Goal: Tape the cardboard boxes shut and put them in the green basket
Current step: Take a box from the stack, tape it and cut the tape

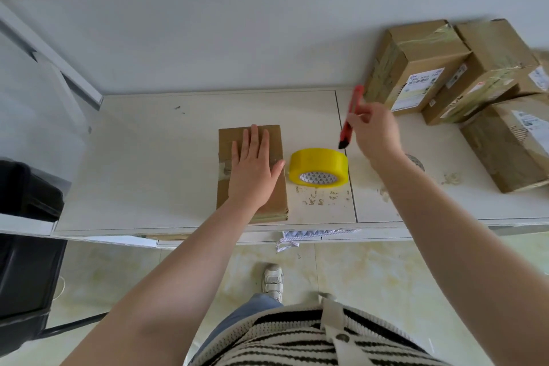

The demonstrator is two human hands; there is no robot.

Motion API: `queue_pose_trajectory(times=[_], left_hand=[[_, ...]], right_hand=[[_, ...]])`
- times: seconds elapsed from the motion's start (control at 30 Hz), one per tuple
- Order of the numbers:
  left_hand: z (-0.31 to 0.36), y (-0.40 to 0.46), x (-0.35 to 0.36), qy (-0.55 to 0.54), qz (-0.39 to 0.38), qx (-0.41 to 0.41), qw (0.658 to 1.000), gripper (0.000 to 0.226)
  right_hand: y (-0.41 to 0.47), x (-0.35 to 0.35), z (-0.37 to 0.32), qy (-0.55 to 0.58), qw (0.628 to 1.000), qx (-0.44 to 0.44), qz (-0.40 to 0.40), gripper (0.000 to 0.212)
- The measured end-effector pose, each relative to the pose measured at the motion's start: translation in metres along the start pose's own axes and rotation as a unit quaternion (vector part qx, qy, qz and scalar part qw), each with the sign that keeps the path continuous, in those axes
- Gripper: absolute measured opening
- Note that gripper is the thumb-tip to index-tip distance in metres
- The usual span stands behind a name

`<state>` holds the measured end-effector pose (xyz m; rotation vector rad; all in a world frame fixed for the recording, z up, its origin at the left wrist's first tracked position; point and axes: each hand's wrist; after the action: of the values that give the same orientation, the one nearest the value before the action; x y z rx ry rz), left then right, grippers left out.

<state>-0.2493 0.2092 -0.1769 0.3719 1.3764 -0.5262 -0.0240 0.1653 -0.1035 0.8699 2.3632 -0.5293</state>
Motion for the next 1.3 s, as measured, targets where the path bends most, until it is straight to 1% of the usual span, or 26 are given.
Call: queue_pose_trajectory(times=[0.03,0.07,0.1,0.17,0.27,0.43,0.63,0.7,0.83,0.9,1.0,1.1,1.2,1.3], left_hand=[[0.000,0.000,0.001,0.004,0.000,0.002,1.000,0.074],[0.000,0.001,0.001,0.006,0.000,0.005,1.000,0.074],[-0.002,0.001,0.001,0.006,-0.001,0.009,1.000,0.074],[-0.008,0.003,0.000,0.006,-0.002,0.013,1.000,0.074],[-0.020,0.005,-0.002,0.005,-0.003,0.011,1.000,0.074],[-0.025,0.006,0.000,0.010,-0.005,0.025,1.000,0.075],[-0.024,0.007,0.003,0.015,-0.004,0.024,1.000,0.076],[-0.024,0.007,0.004,0.020,-0.003,0.020,1.000,0.076],[-0.024,0.006,0.005,0.019,-0.002,0.017,1.000,0.078],[-0.024,0.007,0.005,0.016,-0.002,0.016,1.000,0.079],[-0.024,0.007,0.006,0.011,-0.001,0.018,1.000,0.078],[-0.025,0.007,0.007,0.010,-0.002,0.018,1.000,0.078],[-0.026,0.007,0.007,0.006,-0.003,0.019,1.000,0.078],[-0.026,0.007,0.007,0.004,-0.003,0.020,1.000,0.079]], right_hand=[[-0.007,0.008,-0.015,0.067,0.996,0.007,-0.055,0.007],[-0.015,0.018,-0.024,0.112,0.987,0.018,-0.111,0.009],[-0.024,0.029,-0.030,0.127,0.979,0.027,-0.155,0.012],[-0.034,0.047,-0.029,0.066,0.978,0.026,-0.197,0.015],[-0.035,0.051,-0.017,-0.049,0.981,0.000,-0.185,0.016],[-0.032,0.048,-0.009,-0.084,0.976,-0.013,-0.200,0.007],[-0.026,0.042,-0.012,-0.172,0.960,-0.031,-0.219,0.022],[-0.027,0.043,-0.014,-0.197,0.955,-0.038,-0.216,0.022],[-0.028,0.044,-0.015,-0.162,0.965,-0.024,-0.204,0.022],[-0.029,0.042,-0.015,-0.167,0.964,-0.015,-0.206,0.022],[-0.032,0.041,-0.017,-0.221,0.947,-0.022,-0.232,0.025],[-0.034,0.037,-0.020,-0.219,0.936,0.001,-0.277,0.027],[-0.034,0.031,-0.023,-0.221,0.927,0.024,-0.302,0.032],[-0.033,0.028,-0.025,-0.225,0.918,0.039,-0.323,0.029]])
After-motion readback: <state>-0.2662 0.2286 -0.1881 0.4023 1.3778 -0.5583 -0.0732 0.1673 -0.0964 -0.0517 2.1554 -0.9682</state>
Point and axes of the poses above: each hand's wrist, its own y-axis towards the middle knuckle, its own x-axis out of the palm, z = x × y, and after that the axes turned 5 degrees about x, right-handed
